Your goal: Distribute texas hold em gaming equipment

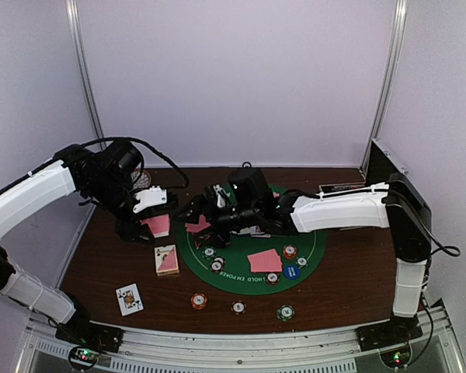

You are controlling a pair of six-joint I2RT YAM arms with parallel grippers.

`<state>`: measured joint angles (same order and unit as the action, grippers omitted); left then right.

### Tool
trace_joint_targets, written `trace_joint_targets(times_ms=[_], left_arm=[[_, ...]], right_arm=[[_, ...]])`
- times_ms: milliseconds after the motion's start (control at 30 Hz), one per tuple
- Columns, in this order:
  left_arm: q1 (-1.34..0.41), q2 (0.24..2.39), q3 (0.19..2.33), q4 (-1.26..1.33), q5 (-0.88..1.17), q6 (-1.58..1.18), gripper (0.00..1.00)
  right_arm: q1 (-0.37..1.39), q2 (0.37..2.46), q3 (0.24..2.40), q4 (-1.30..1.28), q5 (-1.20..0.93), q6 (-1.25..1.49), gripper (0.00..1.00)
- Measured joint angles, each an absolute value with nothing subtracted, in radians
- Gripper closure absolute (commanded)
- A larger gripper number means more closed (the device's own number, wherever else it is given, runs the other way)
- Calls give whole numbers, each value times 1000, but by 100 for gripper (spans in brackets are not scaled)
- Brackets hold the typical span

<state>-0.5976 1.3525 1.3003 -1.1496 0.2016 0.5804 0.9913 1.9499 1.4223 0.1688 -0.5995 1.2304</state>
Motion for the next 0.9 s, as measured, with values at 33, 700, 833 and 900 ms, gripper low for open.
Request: trace_joint_targets(times_ms=[33,700,833,900], left_arm=[[-598,1353,1304,-1150,202,580,79],[-598,1353,1305,-1148,202,581,79],[-598,1353,1305,-1148,201,581,79],[-598,1353,1305,-1148,201,581,79]], right_arm=[[996,1963,1425,171,-603,1238,5],[1025,1998,1455,231,-622,1283,7],[1025,1998,1454,234,-622,1287,7],[1025,2000,1454,245,-624,1293,7]])
